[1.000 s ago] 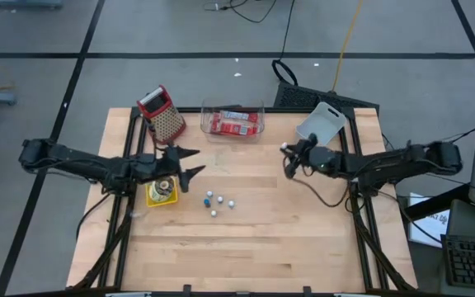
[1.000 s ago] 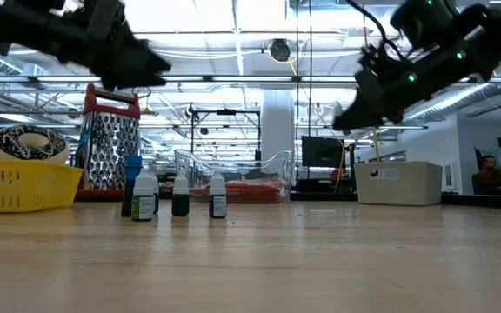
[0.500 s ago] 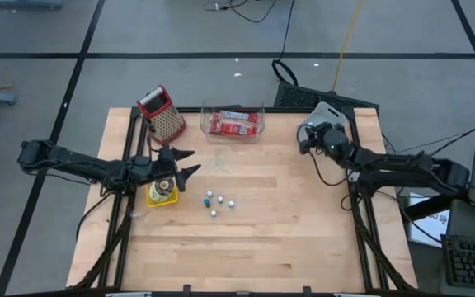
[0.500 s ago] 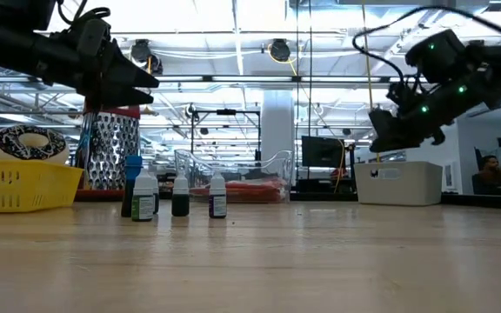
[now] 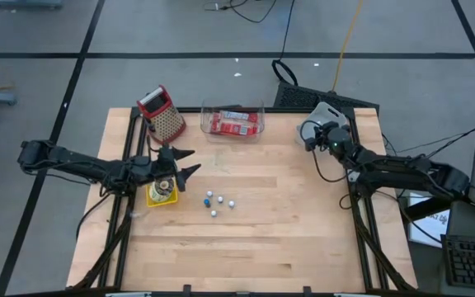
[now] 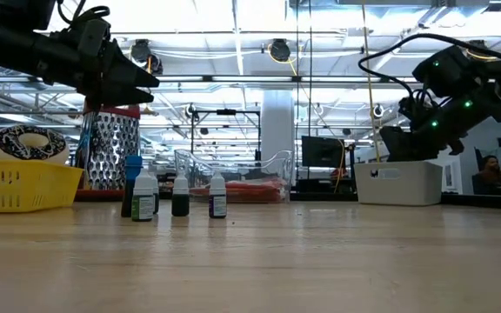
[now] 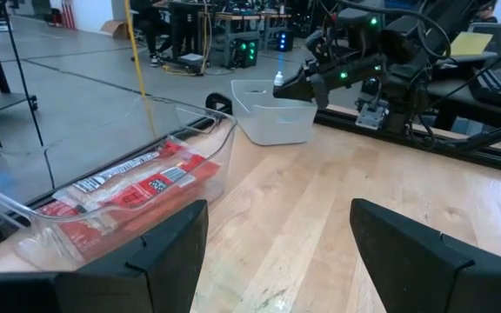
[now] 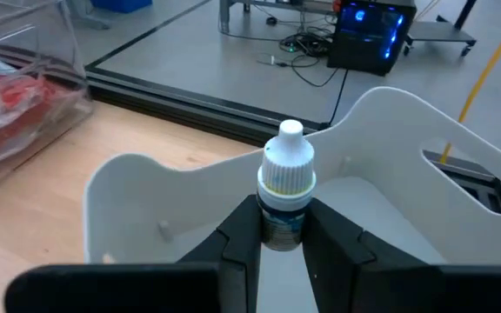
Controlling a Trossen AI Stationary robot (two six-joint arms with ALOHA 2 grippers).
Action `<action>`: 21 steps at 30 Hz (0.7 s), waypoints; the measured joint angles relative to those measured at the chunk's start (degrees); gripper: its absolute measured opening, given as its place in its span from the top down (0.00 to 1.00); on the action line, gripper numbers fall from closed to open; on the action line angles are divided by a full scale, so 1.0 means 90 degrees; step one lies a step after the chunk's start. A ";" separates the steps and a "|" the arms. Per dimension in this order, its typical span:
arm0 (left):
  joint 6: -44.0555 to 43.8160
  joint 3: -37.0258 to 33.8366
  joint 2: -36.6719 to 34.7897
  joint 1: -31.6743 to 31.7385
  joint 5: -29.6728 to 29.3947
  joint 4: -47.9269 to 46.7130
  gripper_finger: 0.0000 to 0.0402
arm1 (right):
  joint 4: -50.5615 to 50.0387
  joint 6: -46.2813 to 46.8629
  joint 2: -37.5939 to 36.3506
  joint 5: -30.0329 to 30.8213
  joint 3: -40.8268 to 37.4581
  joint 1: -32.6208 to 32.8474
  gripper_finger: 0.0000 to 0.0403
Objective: Pick & Place Food Item
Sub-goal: Put the yellow food coloring bottle into the white bin
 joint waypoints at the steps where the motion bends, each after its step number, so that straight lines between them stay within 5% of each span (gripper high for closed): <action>1: 0.0000 0.0000 0.0000 0.0000 0.0000 0.0000 0.30 | -0.0003 0.0000 0.0000 0.0001 0.0000 -0.0028 0.85; 12: 0.0000 0.0000 0.0000 0.0000 -0.0002 -0.0005 0.30 | -0.0219 0.0000 0.0000 -0.0001 0.0000 -0.0185 0.85; 21: 0.0000 0.0000 0.0000 0.0000 -0.0002 -0.0007 0.30 | -0.0178 -0.0002 0.0002 0.0010 0.0000 -0.0185 0.74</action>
